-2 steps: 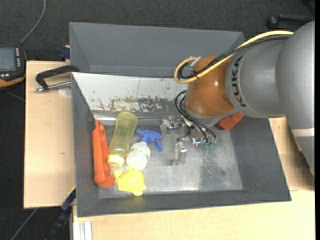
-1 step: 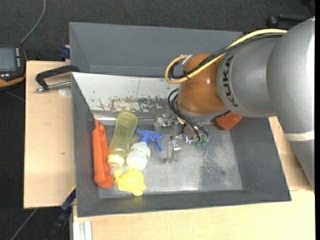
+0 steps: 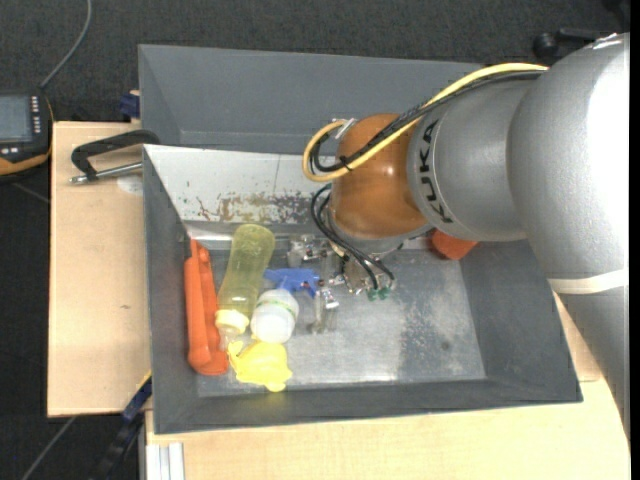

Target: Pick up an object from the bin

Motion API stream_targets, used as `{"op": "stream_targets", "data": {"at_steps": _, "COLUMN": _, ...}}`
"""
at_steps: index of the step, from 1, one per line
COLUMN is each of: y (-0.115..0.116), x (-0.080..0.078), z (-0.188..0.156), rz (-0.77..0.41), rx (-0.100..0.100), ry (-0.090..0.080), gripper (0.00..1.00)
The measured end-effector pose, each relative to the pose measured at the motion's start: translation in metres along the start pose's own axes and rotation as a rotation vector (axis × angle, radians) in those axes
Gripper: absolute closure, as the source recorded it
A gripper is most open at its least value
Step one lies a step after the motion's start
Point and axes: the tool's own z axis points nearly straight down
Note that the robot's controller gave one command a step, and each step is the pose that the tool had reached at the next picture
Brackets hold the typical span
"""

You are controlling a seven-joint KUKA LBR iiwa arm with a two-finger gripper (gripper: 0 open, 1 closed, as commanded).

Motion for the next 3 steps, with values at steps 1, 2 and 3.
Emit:
{"op": "stream_targets", "data": {"at_steps": 1, "y": 0.022, "x": 0.002, "z": 0.003, "rz": -0.133, "rx": 0.004, "ry": -0.001, "gripper": 1.00}}
{"op": "stream_targets", "data": {"at_steps": 2, "y": 0.022, "x": 0.002, "z": 0.003, "rz": -0.133, "rx": 0.004, "ry": -0.001, "gripper": 1.00}}
{"op": "stream_targets", "data": {"at_steps": 3, "y": 0.010, "x": -0.017, "z": 0.003, "rz": -0.125, "rx": 0.004, "ry": -0.007, "gripper": 1.00}}
